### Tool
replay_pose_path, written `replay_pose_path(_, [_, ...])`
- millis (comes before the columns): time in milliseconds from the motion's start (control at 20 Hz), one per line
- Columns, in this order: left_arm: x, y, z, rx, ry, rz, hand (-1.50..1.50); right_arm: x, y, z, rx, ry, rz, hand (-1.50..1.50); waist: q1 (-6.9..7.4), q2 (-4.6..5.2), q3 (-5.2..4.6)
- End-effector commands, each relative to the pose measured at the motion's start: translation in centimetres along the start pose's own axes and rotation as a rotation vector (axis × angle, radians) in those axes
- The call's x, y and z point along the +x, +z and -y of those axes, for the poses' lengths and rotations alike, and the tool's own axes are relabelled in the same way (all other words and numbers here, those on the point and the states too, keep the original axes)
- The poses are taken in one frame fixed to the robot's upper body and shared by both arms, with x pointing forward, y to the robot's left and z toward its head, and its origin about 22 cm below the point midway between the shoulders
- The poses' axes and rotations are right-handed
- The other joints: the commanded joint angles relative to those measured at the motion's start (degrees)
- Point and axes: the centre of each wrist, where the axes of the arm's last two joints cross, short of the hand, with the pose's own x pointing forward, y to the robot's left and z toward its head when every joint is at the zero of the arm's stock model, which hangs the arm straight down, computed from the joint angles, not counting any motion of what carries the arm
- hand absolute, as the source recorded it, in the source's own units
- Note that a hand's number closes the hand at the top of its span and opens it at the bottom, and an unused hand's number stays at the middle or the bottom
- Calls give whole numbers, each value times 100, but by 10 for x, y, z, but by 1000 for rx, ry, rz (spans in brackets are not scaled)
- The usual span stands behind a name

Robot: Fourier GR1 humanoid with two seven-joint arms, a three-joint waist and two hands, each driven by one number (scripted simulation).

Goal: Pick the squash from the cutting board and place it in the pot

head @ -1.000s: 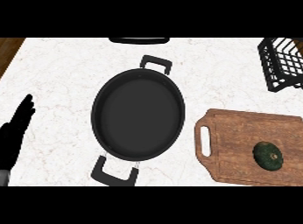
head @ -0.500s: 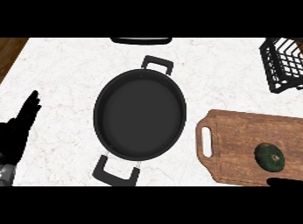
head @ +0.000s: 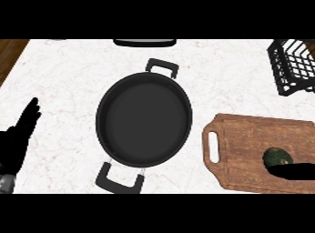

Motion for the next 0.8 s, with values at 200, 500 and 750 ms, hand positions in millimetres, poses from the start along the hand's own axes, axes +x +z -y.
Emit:
replay_pose_path(200, [5,2,-5,10,5,-5,0,27,-8,-10,51,92,-210,-150,-50,-17,5])
replay_pose_path(500, [6,2,-10,10,4,-22,0,17,-25,-32,69,96,-252,-150,-100,-24,8])
replay_pose_path(750, [1,1,-6,21,-2,-13,0,35,-38,-34,69,109,-272,-150,-76,-13,7])
